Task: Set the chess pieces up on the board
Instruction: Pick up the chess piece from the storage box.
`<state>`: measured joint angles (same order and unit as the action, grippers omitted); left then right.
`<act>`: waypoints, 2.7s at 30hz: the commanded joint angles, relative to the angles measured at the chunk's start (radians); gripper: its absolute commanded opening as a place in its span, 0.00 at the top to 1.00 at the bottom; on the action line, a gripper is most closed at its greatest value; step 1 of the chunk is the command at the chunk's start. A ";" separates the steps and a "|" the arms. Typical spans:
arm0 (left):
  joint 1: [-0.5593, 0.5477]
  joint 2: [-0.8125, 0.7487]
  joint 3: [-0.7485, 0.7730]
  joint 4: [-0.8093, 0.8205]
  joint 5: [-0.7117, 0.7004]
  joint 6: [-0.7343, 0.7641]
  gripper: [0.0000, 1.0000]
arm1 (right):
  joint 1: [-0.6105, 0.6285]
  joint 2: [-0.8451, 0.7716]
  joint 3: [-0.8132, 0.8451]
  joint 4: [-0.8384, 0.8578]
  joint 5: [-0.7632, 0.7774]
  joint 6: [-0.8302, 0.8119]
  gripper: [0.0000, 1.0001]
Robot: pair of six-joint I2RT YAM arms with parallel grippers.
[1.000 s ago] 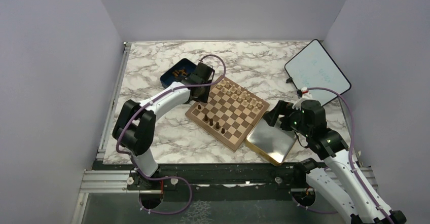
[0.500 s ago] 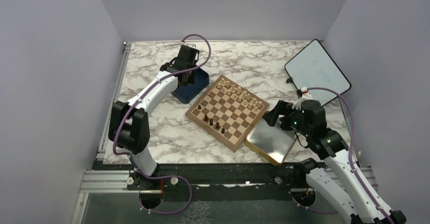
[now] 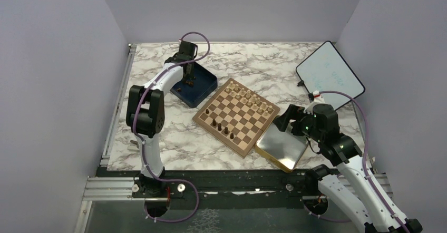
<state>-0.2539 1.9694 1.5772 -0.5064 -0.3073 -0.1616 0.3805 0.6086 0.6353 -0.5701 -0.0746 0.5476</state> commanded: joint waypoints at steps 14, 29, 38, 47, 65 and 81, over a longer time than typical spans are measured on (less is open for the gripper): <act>0.053 0.124 0.070 0.084 0.013 0.005 0.62 | 0.005 0.006 0.014 -0.004 0.027 -0.003 0.06; 0.056 0.157 0.071 0.088 0.056 0.011 0.69 | 0.005 0.010 0.010 0.003 0.027 -0.007 0.06; 0.056 0.172 0.069 0.087 0.063 0.009 0.72 | 0.005 0.013 0.010 0.007 0.027 -0.009 0.06; 0.057 0.174 0.069 0.086 0.064 0.014 0.75 | 0.005 0.011 0.009 0.006 0.029 -0.009 0.06; 0.056 0.068 0.052 0.062 0.078 0.001 0.85 | 0.004 0.013 0.005 0.012 0.026 -0.010 0.06; 0.034 -0.061 0.026 -0.032 0.149 -0.024 0.85 | 0.005 0.015 0.010 0.016 0.018 -0.014 0.06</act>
<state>-0.2062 1.9663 1.6264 -0.4973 -0.1940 -0.1745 0.3805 0.6235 0.6353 -0.5705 -0.0673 0.5480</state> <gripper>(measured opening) 0.178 0.938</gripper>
